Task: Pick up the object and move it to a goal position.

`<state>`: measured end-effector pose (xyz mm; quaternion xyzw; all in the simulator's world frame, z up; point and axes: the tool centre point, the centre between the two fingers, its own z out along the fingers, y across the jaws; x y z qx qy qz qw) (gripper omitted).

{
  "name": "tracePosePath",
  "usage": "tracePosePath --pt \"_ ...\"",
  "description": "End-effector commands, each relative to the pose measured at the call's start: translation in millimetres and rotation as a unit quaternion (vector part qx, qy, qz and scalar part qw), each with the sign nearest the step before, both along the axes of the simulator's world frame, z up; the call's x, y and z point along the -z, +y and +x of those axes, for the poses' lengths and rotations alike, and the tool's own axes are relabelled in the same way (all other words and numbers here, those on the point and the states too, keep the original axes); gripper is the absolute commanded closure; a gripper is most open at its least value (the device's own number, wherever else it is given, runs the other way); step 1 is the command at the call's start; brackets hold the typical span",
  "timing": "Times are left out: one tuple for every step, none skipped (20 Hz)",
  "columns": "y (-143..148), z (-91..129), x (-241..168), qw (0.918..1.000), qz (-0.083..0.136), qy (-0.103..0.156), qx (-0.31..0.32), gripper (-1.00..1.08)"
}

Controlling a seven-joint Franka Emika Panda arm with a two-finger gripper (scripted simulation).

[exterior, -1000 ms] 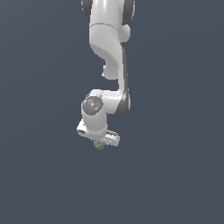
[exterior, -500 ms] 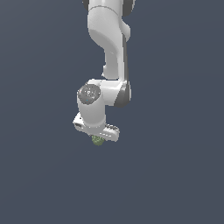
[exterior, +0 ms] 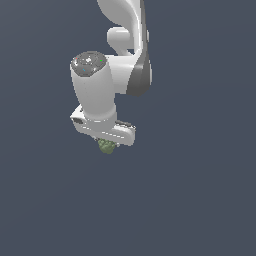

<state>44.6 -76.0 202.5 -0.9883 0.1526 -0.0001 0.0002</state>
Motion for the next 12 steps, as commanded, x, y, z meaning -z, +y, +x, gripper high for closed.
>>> tracePosePath --pt "-2.4 -2.0 -30.8 1.0 0.0 0.0 0.0 1.08" --pt "-3.6 -2.6 -42.9 1.0 0.0 0.0 0.0 1.08" --pt "-4.6 -3.1 -54.9 1.0 0.0 0.0 0.0 1.08" --pt "-5.5 -3.5 -66.8 1.0 0.0 0.0 0.0 1.08" --pt "-6.5 -3.9 -78.7 1.0 0.0 0.0 0.0 1.08" --pt "-7.4 -4.3 -90.4 1.0 0.0 0.0 0.0 1.08" --pt "-8.3 -4.6 -101.7 1.0 0.0 0.0 0.0 1.08" --pt "-9.2 -4.9 -112.7 1.0 0.0 0.0 0.0 1.08" --pt "-10.1 -5.1 -123.0 1.0 0.0 0.0 0.0 1.08" --pt "-10.9 -5.2 -132.7 1.0 0.0 0.0 0.0 1.08" --pt "-11.6 -5.3 -141.7 1.0 0.0 0.0 0.0 1.08" --pt "-12.3 -5.3 -150.0 1.0 0.0 0.0 0.0 1.08"
